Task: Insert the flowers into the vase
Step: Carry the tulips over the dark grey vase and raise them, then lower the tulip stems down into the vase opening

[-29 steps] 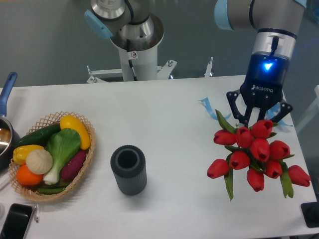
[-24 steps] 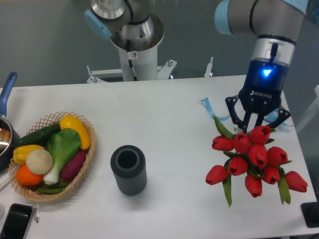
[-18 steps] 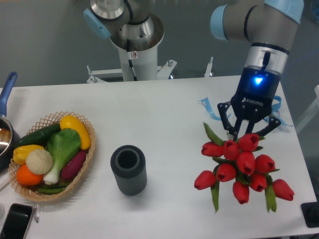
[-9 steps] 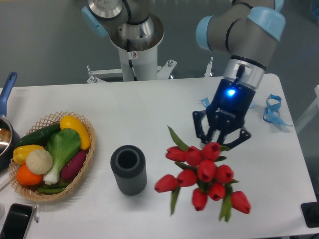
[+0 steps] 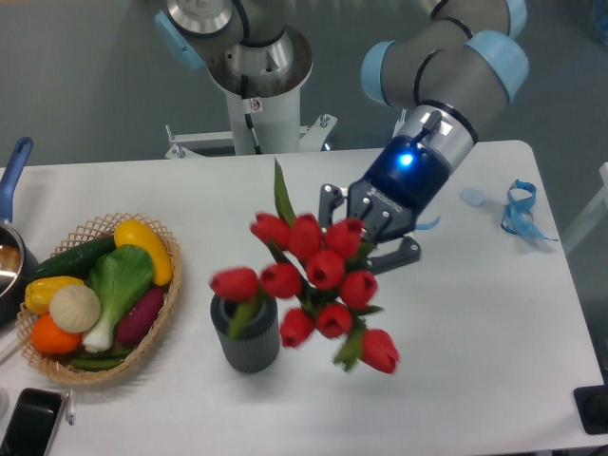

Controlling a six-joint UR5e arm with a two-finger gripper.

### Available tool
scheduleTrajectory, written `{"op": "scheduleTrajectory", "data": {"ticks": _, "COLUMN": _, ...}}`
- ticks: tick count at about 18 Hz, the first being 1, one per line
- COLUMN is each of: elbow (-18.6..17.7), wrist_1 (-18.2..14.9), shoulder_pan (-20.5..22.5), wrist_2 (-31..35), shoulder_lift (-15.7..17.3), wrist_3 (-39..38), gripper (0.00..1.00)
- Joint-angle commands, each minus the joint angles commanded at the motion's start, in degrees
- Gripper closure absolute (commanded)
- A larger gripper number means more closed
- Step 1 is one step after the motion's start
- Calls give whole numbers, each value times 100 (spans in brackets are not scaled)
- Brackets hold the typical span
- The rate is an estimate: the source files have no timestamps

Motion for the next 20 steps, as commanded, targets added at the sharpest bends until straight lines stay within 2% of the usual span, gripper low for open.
{"op": "scheduleTrajectory", "data": {"ticks": 4, "elbow": -369, "wrist_1": -9, "shoulder_pan": -132, "wrist_2": -642, "shoulder_lift": 79, "wrist_3": 746, "gripper": 78}}
{"op": "scheduleTrajectory", "data": {"ticks": 8, "elbow": -555, "wrist_1": -9, "shoulder_pan": -211, "wrist_2": -678, "shoulder_lift": 194, "wrist_3": 905, "gripper": 78}}
{"op": "scheduleTrajectory", "data": {"ticks": 14, "elbow": -748, "wrist_1": -9, "shoulder_pan": -273, "wrist_2": -669, "shoulder_lift": 167, "wrist_3": 1011, "gripper": 78}}
{"op": "scheduleTrajectory", "data": {"ticks": 19, "elbow": -818, "wrist_1": -17, "shoulder_pan": -290, "wrist_2": -643, "shoulder_lift": 0, "wrist_3": 1275, "gripper": 77}}
{"op": "scheduleTrajectory", "data": {"ticks": 20, "elbow": -923, "wrist_1": -9, "shoulder_pan": -290, "wrist_2": -634, "shoulder_lift": 9, "wrist_3": 1327, "gripper": 77}}
